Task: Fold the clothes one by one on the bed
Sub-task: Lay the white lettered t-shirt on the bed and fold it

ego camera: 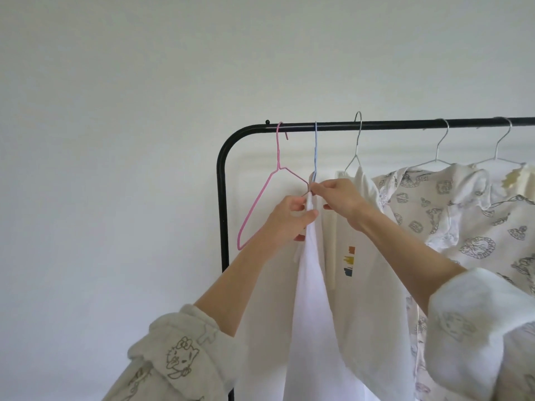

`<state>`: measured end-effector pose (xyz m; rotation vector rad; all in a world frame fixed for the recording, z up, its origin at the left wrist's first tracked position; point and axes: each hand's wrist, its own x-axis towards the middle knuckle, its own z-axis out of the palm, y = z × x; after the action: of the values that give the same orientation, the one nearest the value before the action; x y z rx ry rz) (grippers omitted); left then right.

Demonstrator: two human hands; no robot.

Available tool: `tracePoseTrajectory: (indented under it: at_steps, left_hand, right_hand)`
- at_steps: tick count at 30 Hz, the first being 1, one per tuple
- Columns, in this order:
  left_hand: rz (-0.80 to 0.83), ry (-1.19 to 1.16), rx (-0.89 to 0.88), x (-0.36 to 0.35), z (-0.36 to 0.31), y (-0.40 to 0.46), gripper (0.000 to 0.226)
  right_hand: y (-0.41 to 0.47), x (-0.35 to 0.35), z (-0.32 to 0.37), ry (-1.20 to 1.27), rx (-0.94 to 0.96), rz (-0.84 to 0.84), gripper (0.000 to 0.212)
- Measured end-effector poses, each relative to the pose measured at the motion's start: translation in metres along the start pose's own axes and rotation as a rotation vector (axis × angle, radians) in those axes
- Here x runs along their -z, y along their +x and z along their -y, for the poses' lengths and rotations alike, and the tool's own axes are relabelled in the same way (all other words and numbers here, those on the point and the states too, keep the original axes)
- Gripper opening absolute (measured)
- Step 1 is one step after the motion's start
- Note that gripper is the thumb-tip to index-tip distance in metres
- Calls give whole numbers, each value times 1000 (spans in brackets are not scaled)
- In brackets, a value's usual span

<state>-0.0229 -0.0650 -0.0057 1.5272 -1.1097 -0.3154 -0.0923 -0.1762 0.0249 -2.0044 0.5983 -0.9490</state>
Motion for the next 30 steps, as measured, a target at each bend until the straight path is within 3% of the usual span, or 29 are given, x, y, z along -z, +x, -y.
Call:
tracePoseTrajectory:
  at_steps: [4,9,11,17,23,30]
  left_hand:
    - [25,-65,3,-7,2,9,48]
    - [-42,-72,-1,-16,3,11,19]
    - [-81,-5,-39,-17,4,10,13]
    - [-164,320,-199,-11,11,-5,34]
    - [-171,579,-351,-3,14,-30,26]
    - [-183,597,-322,12,21,-53,19]
  right_hand:
    - [6,7,-1,4,13,43,33]
    - [10,12,-1,35,8,88,25]
    - [9,11,1,29,5,85,18]
    - [7,7,7,15,-7,89,21]
    - [6,-3,12,65,-55,57,15]
    - [5,-17,15,218,-80,44,17]
